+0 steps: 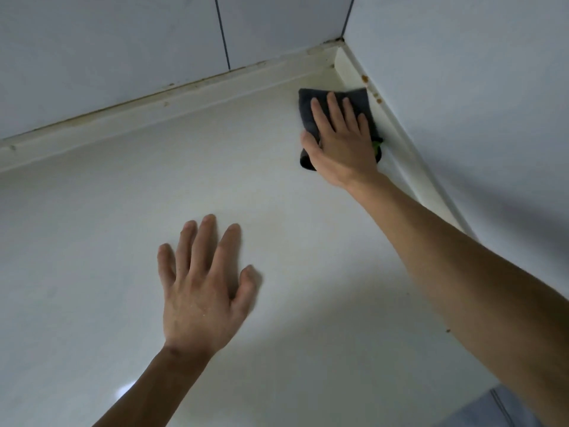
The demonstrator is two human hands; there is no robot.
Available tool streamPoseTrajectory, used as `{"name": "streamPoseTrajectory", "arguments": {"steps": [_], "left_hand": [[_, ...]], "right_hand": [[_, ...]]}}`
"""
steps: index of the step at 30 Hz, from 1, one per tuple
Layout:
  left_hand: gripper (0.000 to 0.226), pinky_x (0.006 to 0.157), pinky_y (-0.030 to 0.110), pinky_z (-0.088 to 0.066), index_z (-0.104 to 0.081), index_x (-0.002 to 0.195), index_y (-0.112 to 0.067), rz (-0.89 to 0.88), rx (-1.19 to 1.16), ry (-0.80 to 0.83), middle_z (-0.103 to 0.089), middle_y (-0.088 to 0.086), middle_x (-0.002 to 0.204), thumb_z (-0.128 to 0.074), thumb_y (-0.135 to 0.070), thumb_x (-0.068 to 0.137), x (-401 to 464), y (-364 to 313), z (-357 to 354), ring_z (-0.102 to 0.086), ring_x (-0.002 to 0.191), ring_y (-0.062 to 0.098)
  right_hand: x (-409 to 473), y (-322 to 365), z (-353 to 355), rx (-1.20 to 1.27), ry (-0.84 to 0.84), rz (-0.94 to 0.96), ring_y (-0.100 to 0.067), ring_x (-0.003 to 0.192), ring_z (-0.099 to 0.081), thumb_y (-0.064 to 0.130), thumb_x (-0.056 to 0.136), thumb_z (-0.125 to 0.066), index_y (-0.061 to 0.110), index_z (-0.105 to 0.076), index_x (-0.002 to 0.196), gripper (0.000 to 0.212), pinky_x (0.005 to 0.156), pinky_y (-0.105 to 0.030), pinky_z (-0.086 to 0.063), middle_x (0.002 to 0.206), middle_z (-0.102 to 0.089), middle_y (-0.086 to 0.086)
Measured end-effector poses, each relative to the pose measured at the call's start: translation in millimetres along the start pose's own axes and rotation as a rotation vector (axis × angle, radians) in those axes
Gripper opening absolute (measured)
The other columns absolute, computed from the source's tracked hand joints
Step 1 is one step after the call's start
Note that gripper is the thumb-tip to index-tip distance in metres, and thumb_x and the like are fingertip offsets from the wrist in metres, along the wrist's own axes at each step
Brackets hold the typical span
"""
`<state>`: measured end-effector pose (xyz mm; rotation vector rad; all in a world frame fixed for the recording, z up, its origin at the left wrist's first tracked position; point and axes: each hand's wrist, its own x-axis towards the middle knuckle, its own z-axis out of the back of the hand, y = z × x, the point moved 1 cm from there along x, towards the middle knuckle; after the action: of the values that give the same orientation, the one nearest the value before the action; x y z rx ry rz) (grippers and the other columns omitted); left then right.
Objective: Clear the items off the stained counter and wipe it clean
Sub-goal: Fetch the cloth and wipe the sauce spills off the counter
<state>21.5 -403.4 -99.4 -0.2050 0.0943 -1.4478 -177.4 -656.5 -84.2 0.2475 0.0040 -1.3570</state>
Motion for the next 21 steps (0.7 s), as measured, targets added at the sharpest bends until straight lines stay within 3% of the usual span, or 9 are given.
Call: {"name": "streamPoseTrajectory", "arguments": {"steps": [7, 11, 16, 21], "left_hand": [[0.064, 0.123, 0.064, -0.021, -0.050, 0.153, -0.022, 0.008, -0.018, 0.018, -0.037, 0.012, 0.166, -0.046, -0.052, 0.097, 0, -4, 7, -0.028, 0.157, 0.038], [0.062, 0.122, 0.061, -0.021, -0.051, 0.150, -0.022, 0.013, -0.013, -0.002, -0.038, 0.012, 0.163, -0.051, -0.049, 0.095, 0, -9, 8, -0.030, 0.155, 0.037], [0.062, 0.122, 0.060, -0.020, -0.049, 0.150, -0.024, 0.019, -0.012, 0.019, -0.037, 0.011, 0.164, -0.048, -0.051, 0.094, 1, -11, 10, -0.028, 0.155, 0.036], [0.062, 0.122, 0.059, -0.020, -0.046, 0.151, -0.023, 0.005, -0.024, 0.020, -0.036, 0.011, 0.163, -0.042, -0.053, 0.097, 0, -11, 12, -0.028, 0.154, 0.034]], "right_hand": [[-135, -46, -15, -0.120, -0.016, 0.214, -0.025, 0.160, -0.011, 0.055, 0.104, -0.030, 0.030, -0.020, 0.164, 0.067, 0.129, -0.049, -0.011, 0.173, -0.015, -0.001], [-130, -68, -7, -0.092, -0.019, 0.099, -0.024, 0.160, -0.009, 0.053, 0.104, -0.035, 0.029, -0.020, 0.165, 0.067, 0.130, -0.047, -0.010, 0.173, -0.013, 0.000], [-111, -28, -15, -0.033, -0.090, -0.104, -0.029, 0.160, -0.009, 0.050, 0.105, -0.029, 0.027, -0.016, 0.165, 0.066, 0.129, -0.051, -0.007, 0.173, -0.012, -0.005], [-185, -22, -30, -0.071, -0.086, 0.191, -0.024, 0.160, -0.012, 0.053, 0.103, -0.035, 0.029, -0.026, 0.163, 0.065, 0.128, -0.048, -0.013, 0.172, -0.019, 0.000]]}}
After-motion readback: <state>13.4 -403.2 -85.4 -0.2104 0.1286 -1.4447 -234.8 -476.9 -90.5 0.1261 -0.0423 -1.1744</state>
